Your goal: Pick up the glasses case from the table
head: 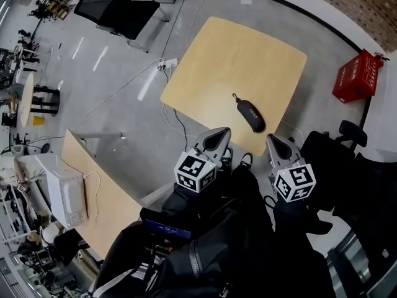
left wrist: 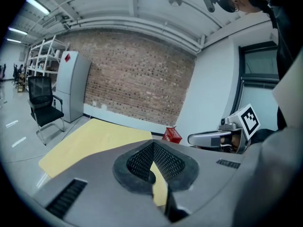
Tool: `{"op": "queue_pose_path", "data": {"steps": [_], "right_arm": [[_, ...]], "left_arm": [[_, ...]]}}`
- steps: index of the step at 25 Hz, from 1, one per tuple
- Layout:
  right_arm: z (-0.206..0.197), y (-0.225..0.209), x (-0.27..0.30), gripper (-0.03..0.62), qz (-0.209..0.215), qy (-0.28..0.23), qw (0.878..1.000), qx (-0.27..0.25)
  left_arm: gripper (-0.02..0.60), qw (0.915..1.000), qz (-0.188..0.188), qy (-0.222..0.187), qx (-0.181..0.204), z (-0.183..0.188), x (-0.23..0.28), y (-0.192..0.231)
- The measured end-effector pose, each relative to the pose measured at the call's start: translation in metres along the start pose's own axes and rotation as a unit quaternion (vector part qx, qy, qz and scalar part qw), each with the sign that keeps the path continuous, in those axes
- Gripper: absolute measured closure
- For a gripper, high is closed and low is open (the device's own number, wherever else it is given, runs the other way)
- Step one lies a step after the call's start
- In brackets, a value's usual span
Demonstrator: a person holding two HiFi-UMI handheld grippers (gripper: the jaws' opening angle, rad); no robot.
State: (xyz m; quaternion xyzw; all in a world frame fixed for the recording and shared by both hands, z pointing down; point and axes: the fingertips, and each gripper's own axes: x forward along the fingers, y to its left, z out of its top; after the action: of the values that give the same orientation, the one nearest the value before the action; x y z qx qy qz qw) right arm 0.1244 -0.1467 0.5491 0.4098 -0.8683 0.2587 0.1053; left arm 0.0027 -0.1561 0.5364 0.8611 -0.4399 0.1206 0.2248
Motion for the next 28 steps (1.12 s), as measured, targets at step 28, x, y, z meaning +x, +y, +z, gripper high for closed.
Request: {"op": "queue_pose_path", "data": {"steps": [28], "right_arm": [[-0.150, -0.062, 0.131, 0.393, -0.030, 0.245, 0.962, -0.113]], "left_arm": [[0.581, 0.9869, 0.014, 0.130, -0.095, -0.146, 0.027, 0.092]]}}
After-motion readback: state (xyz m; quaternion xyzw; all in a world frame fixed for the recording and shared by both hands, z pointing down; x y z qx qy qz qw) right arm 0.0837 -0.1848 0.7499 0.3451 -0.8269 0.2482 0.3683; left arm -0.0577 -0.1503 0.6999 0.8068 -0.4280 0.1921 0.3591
